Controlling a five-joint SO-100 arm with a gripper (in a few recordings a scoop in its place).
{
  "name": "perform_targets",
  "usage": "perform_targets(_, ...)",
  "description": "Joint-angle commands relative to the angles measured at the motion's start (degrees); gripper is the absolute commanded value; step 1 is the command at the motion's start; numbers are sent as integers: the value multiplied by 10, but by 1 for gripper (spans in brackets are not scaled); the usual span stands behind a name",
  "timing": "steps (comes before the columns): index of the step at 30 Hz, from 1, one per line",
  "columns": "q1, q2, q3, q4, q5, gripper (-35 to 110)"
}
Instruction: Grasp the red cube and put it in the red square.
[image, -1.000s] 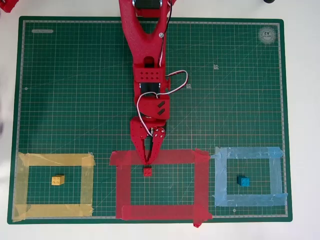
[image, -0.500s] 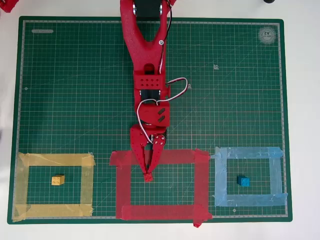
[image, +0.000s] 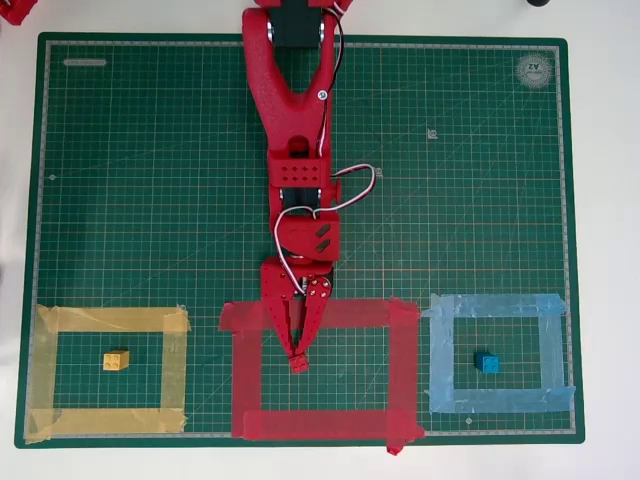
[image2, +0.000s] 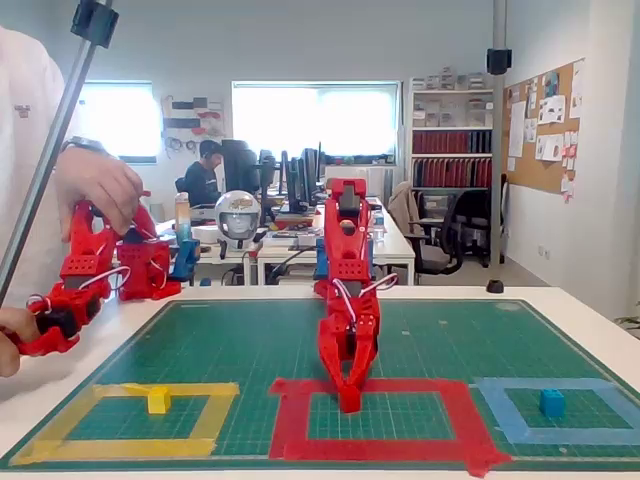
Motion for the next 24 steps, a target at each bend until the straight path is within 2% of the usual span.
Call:
perform_targets(1, -1, 7, -34, -37, -9, -1)
perform_targets(18, -7, -5, -19, -84, -8, -1)
perform_targets(24, -2, 122, 90, -42, 0, -1)
